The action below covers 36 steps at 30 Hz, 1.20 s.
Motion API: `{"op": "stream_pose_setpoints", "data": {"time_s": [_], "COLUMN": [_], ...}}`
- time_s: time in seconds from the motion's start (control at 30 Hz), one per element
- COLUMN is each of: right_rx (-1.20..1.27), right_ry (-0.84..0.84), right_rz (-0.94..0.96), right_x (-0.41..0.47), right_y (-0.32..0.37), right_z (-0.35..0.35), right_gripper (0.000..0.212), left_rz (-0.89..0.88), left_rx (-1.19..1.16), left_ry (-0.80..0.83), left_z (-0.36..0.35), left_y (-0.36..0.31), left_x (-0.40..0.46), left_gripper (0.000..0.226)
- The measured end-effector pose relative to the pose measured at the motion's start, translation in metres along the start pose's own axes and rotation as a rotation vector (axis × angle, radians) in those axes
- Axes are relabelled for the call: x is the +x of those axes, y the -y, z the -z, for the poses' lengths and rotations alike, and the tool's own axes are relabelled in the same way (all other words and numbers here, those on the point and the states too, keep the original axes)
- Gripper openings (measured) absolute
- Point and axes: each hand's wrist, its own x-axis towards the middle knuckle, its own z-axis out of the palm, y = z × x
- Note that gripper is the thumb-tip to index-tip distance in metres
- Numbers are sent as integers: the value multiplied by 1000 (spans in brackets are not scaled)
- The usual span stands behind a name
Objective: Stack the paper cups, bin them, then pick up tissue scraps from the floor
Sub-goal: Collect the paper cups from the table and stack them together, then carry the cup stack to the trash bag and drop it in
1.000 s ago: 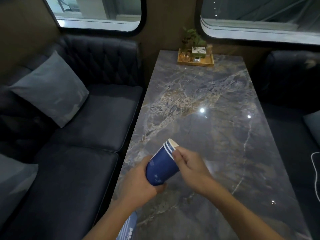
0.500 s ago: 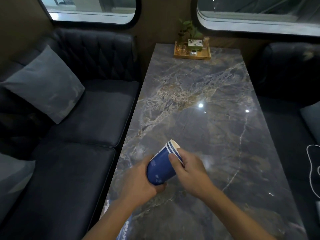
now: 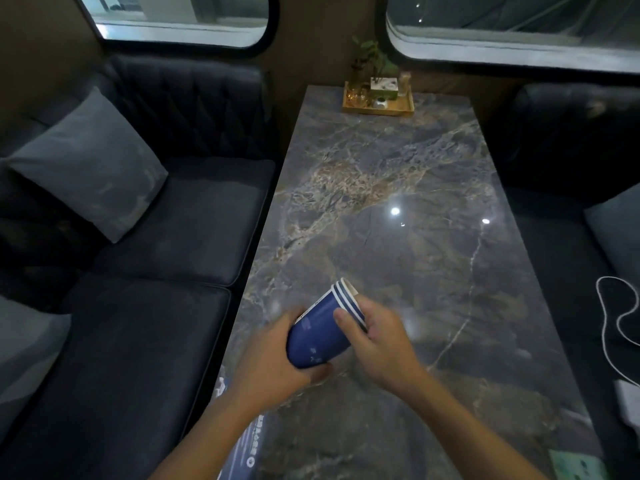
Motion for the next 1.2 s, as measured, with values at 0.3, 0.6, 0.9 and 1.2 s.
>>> {"op": "stream_pose_setpoints", "data": {"time_s": [0.3, 0.6, 0.9, 1.2], "right_rx": [-8, 169, 57, -64], "right_ry": [-202, -160, -289, -438], "right_rz": [-81, -152, -194, -305], "right_x": [-113, -246, -323, -396], "right_y": [35, 78, 88, 81], "right_z": [-40, -82, -86, -64], "right_gripper": [20, 24, 28, 13], "left_rz": [168, 311, 288, 335], "left_rx": [-598, -998, -951, -864], "left_ry": [-81, -36, 67, 173], "left_z": [36, 49, 43, 1], "left_y": [84, 130, 139, 121], "left_x": [-123, -244, -287, -304], "left_gripper": [43, 39, 42, 41]}}
